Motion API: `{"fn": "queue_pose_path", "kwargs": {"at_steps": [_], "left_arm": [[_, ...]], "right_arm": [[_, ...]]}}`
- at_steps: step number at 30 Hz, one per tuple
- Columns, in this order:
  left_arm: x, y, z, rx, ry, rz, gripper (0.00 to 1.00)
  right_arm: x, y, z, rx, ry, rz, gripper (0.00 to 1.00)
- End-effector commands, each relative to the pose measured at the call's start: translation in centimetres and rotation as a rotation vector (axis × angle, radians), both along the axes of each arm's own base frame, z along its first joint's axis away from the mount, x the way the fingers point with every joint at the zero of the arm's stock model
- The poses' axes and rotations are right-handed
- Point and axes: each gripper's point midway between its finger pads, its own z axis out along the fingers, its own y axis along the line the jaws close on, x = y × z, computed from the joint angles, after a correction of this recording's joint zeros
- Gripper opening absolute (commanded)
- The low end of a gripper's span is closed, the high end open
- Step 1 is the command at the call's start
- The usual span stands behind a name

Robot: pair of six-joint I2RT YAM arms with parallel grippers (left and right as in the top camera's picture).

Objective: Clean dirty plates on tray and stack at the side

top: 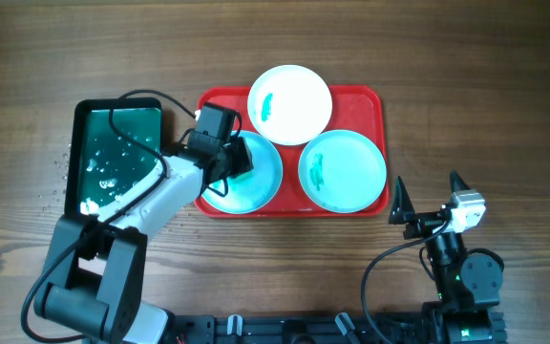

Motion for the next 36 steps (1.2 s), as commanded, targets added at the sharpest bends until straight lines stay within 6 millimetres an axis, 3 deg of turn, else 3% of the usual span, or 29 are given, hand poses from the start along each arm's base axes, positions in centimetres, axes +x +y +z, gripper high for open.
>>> {"fn": "queue_pose_path", "kwargs": {"at_steps": [1,6,8,10,12,13,14,15,19,27,30,32,34,36], "left_arm": [[1.4,0.2,2.3,0.011,-0.078,0.012,0.57],[2.1,-0.1,10.6,-0.049,-0.228,0.014,0.70],[1.7,0.1,13.6,-0.071,-0.287,0.017,0.70],[0.4,1.3,17.0,-0.071,-0.363,0.041,0.50],[-0.9,2.4,19.6,-0.068,-0.423,0.067,0.51],[-1.7,3.1,21.0,-0.062,-0.457,0.084,0.59],[-2.6,3.9,22.0,-0.054,-0.482,0.100,0.92],[-3.5,4.6,22.7,-0.040,-0.495,0.116,0.98],[-6.9,6.5,22.7,0.003,-0.456,0.133,1.00],[-10.6,7.9,18.1,0.108,-0.218,0.109,1.00],[-10.7,7.6,17.2,0.111,-0.175,0.097,1.00],[-10.7,6.9,16.7,0.088,-0.147,0.076,1.00],[-10.8,6.1,16.2,0.059,-0.114,0.052,1.00],[-10.8,5.6,15.7,0.047,-0.086,0.038,1.00]], "right_arm": [[0.0,-0.1,0.0,-0.008,-0.003,-0.009,1.00],[0.0,-0.1,0.0,-0.009,-0.003,-0.009,1.00],[0.0,-0.1,0.0,-0.008,-0.003,-0.009,0.99],[0.0,-0.1,0.0,-0.008,-0.003,-0.009,1.00],[0.0,-0.1,0.0,-0.008,-0.003,-0.009,1.00],[0.0,-0.1,0.0,-0.008,-0.003,-0.009,1.00],[0.0,-0.1,0.0,-0.008,-0.003,-0.009,1.00],[0.0,-0.1,0.0,-0.008,-0.003,-0.009,1.00],[0.0,-0.1,0.0,-0.008,-0.003,-0.009,1.00],[0.0,0.3,0.3,0.008,-0.012,0.017,1.00],[-1.6,5.3,0.8,0.263,0.042,0.320,1.00],[-3.7,8.7,0.8,0.513,0.183,0.543,1.00],[-5.4,10.5,0.6,0.705,0.333,0.656,1.00],[-5.9,11.0,0.6,0.805,0.410,0.684,1.00]]}}
